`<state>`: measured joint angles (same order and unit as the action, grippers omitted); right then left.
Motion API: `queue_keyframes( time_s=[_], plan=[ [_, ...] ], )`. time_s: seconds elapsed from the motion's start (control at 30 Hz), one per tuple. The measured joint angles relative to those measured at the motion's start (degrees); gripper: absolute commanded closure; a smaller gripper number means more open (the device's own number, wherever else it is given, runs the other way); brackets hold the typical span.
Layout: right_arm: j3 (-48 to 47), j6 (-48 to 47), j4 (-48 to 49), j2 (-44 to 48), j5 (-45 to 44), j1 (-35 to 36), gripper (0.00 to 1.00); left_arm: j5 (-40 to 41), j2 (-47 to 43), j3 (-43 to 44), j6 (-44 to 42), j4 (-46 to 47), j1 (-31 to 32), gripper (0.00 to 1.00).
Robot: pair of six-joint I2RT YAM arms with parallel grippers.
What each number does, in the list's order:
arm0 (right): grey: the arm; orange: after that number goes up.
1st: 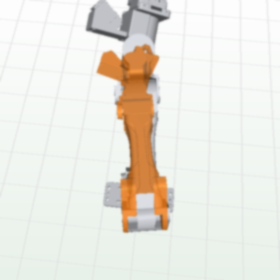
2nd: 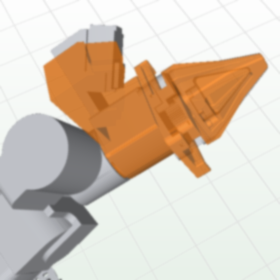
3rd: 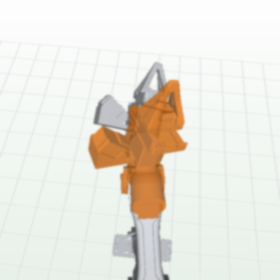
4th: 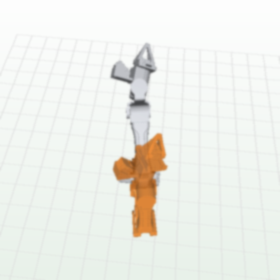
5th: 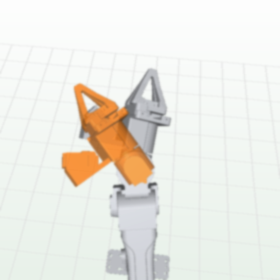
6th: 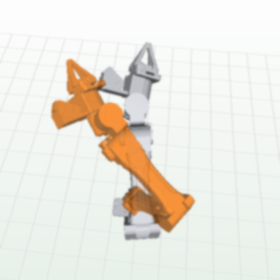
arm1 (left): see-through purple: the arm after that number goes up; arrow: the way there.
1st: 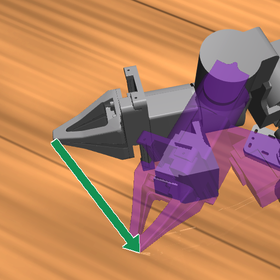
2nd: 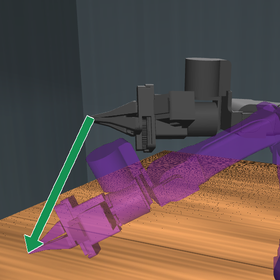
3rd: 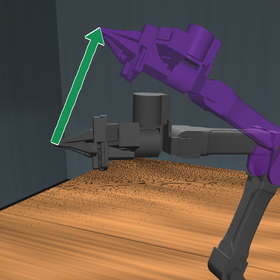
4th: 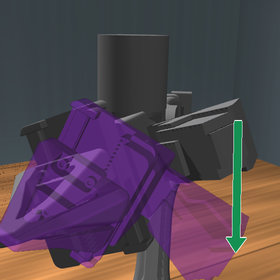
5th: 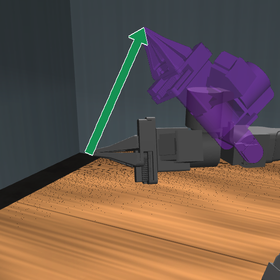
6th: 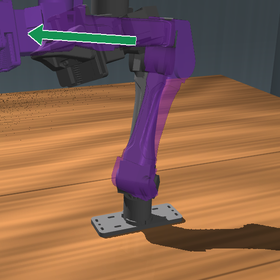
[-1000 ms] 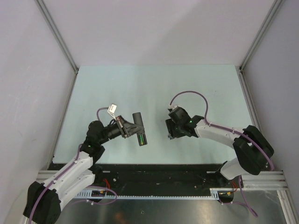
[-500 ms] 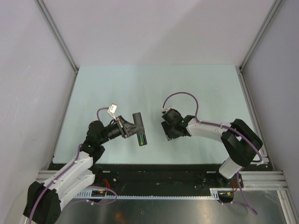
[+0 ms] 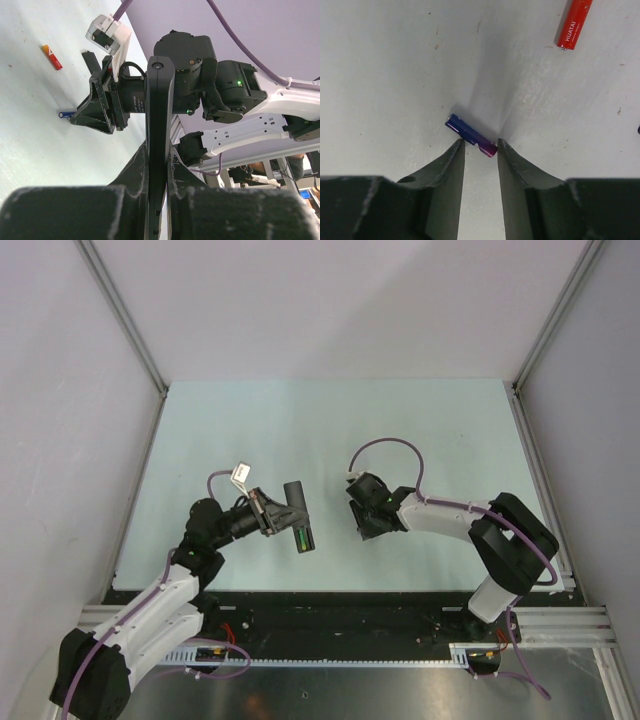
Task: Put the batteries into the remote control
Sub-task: Adjust the battery at the center of the board.
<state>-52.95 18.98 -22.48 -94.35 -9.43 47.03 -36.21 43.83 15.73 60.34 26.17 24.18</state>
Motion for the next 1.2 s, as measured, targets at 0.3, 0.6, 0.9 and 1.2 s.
queue_keyframes(
  time_s=[0.3, 0.6, 0.9, 1.2],
  plan=[
    [-0.04, 2.25, 0.57, -0.04, 1.2, 0.26, 0.55, 0.0, -0.02, 0.0, 0.0, -0.02, 0.0, 1.0],
    [-0.13, 2.6, 0.66, -0.04, 1.36, 0.85, 0.49, 0.0, -0.02, 0.0, 0.0, -0.04, 0.0, 1.0],
    [-0.52, 1.86, 0.35, -0.04, 1.33, 0.35, 0.46, -0.02, -0.02, 0.0, 0.0, -0.22, 0.0, 1.0],
    [-2.49, 0.79, 0.0, 0.46, 1.27, -0.42, 0.45, 0.0, -0.02, 0.0, 0.0, -0.22, 0.0, 1.0]
  ],
)
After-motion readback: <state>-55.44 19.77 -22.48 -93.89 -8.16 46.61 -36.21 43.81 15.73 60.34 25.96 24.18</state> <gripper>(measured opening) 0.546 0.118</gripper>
